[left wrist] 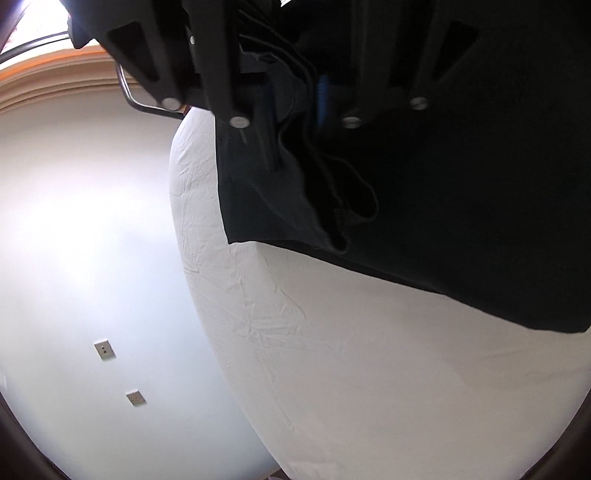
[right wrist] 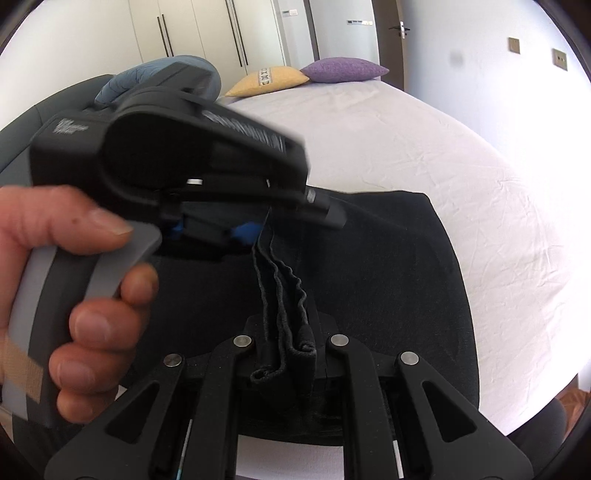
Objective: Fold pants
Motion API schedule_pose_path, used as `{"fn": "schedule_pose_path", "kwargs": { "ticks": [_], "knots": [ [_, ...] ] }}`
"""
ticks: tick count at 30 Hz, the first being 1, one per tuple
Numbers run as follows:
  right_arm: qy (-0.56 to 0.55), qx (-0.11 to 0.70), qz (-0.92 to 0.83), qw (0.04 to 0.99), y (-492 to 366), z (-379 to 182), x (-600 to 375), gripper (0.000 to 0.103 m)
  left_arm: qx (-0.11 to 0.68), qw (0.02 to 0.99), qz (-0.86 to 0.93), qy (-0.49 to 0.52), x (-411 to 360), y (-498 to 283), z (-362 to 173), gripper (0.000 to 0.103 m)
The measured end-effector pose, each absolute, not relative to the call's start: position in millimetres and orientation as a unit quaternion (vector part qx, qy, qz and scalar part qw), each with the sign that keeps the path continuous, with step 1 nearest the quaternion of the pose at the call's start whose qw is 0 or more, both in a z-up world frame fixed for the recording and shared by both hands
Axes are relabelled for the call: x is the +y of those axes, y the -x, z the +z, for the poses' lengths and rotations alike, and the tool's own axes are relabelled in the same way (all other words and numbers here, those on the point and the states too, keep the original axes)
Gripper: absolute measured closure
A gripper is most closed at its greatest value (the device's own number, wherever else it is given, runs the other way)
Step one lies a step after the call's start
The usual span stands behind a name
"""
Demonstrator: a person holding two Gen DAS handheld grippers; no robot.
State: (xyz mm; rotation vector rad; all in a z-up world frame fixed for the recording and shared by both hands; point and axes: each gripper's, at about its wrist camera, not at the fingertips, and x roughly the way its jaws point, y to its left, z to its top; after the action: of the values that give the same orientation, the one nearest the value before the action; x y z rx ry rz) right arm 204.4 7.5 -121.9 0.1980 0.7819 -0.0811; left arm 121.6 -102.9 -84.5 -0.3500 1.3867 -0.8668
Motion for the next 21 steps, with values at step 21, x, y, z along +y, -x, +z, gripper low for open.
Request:
{"fn": "schedule_pose_path", "kwargs": {
  "ticks": [21],
  "knots": [
    [-0.062,0.427,0.103,0.896,-228,-126,132,0.09,0.616,0.705,-0.35,-0.001,-6,-186,-65,0.096]
  ]
}}
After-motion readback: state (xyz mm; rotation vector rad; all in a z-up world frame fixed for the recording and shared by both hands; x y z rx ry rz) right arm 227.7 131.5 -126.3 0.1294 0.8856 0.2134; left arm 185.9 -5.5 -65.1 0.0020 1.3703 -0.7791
